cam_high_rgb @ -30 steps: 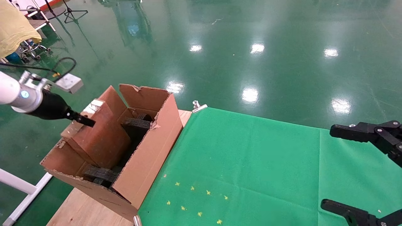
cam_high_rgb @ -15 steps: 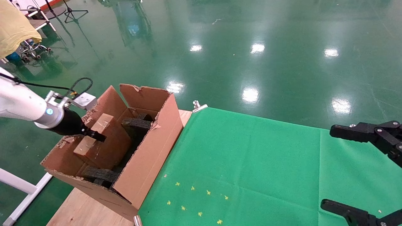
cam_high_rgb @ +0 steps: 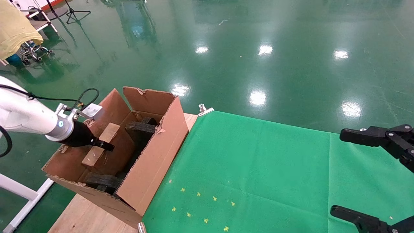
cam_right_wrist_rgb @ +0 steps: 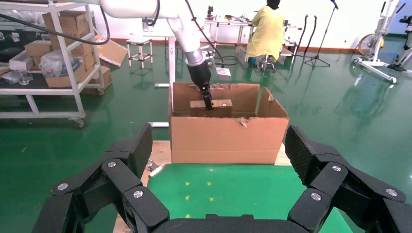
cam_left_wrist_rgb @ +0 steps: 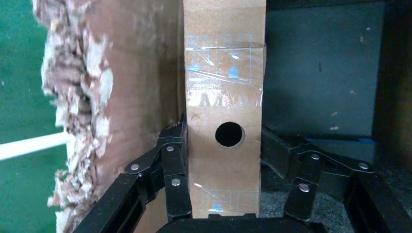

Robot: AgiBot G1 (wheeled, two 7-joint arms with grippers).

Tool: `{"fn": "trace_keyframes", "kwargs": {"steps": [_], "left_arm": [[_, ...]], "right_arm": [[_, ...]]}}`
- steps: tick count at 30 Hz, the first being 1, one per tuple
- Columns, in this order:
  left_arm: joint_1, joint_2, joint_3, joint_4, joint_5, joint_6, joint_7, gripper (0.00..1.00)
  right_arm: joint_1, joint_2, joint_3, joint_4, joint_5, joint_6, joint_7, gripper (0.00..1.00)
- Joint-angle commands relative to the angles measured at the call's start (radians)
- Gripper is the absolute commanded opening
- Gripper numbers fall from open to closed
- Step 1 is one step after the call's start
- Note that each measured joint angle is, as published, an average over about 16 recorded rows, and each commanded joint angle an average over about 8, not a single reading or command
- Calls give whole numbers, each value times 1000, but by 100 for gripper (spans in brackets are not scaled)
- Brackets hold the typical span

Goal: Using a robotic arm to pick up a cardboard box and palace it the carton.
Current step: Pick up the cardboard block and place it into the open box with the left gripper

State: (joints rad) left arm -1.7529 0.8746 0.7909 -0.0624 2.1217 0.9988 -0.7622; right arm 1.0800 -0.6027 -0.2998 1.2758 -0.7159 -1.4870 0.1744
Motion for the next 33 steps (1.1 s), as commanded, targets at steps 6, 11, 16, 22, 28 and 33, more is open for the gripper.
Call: {"fn": "trace_keyframes", "kwargs": {"steps": [6, 11, 16, 22, 28, 33], "left_arm": [[5, 0, -4, 10, -6, -13, -3, 100], [4, -1, -4, 8, -6, -5, -4, 100], [3, -1, -3, 6, -5, 3, -3, 100], [1, -1, -3, 2, -5, 8, -3, 100], [-3, -2, -4, -6, -7, 5, 2, 100], [-21, -18, -23, -35, -36, 25, 32, 100]], "right_arm": [[0, 0, 0, 0, 0, 0, 0, 100], [0, 0, 0, 0, 0, 0, 0, 100], [0, 0, 0, 0, 0, 0, 0, 100], [0, 0, 0, 0, 0, 0, 0, 100], [0, 0, 0, 0, 0, 0, 0, 100], [0, 0, 0, -1, 0, 0, 0, 100]]}}
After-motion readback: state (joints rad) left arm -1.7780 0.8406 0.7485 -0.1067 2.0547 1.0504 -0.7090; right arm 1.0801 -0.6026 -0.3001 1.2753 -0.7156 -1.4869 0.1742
